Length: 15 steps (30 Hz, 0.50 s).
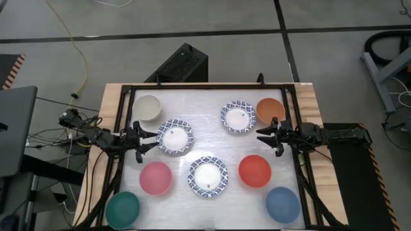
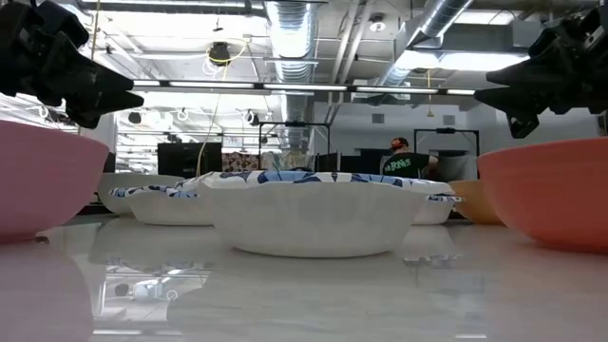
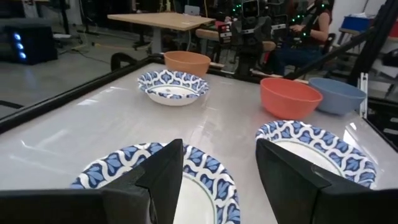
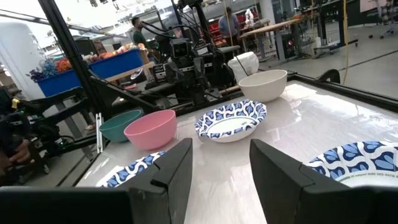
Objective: Nest bowls inside each other
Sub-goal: Stack the bottom white patterned bowl on top of the top white patterned bowl
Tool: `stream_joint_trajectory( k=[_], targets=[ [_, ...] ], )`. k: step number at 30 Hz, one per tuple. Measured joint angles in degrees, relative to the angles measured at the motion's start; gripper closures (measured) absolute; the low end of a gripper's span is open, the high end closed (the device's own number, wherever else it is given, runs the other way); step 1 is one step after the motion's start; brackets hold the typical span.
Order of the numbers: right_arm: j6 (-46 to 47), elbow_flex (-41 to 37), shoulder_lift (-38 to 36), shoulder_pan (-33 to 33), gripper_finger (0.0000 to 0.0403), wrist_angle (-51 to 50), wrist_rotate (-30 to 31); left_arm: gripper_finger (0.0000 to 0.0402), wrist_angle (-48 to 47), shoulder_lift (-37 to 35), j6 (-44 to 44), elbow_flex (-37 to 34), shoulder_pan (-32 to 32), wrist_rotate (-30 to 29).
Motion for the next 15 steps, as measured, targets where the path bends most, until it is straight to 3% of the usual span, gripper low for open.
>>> stream_joint_trajectory(
  k=[5, 15],
  targets=[
    [4.5, 0.0, 0.0, 0.0, 0.0223, 0.1, 0.0, 0.021, 1.2, 0.0, -4.0, 0.0, 0.0, 0.1],
    [4.2, 1.5, 0.0, 0.0, 0.0223, 3.5, 3.0, 0.021, 6.6, 0.0, -7.9, 0.1, 0.0, 1.5]
  ],
)
